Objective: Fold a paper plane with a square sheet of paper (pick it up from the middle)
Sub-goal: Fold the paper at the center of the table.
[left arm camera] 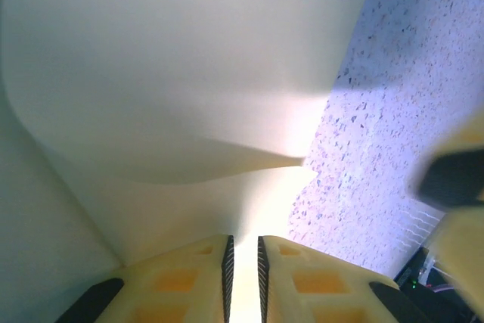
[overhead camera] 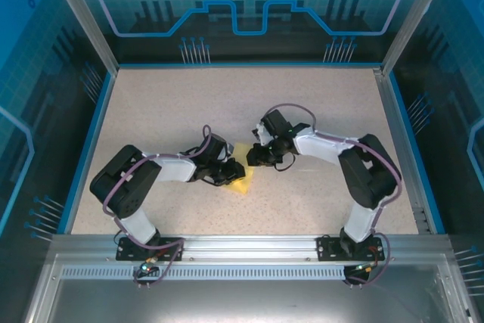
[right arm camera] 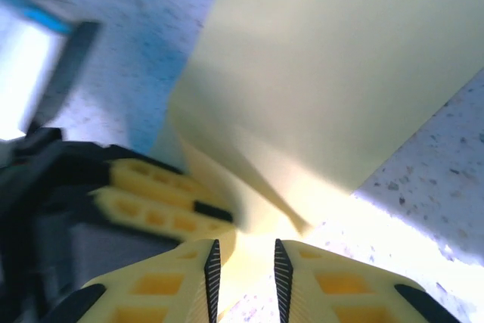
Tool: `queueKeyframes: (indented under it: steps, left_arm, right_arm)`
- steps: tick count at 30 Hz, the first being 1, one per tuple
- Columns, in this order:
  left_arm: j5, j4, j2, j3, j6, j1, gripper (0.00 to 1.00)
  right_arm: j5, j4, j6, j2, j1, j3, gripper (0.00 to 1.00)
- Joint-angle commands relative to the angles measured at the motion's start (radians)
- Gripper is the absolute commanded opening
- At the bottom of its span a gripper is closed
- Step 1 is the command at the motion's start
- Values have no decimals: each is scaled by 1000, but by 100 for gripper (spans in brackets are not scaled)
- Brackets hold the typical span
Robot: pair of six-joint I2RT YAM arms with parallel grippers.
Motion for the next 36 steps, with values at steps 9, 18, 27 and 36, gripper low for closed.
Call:
queueKeyframes:
  steps: [9, 18, 27, 36]
  left_arm:
    - [-32, -43, 20, -21, -2, -7, 15]
    - [-33, -51, 16, -19, 3, -8, 14]
    - [-32, -54, 11, -21, 6, -8, 14]
    - [-9, -55, -69, 19, 20, -1, 16]
  right_arm:
    - [-14, 22, 55, 22, 49, -31, 10]
    - [-20, 42, 60, 125, 54, 6, 8]
    - [-53, 52, 55, 174, 30, -28, 8]
    - [20, -37, 9, 195, 27, -66, 7]
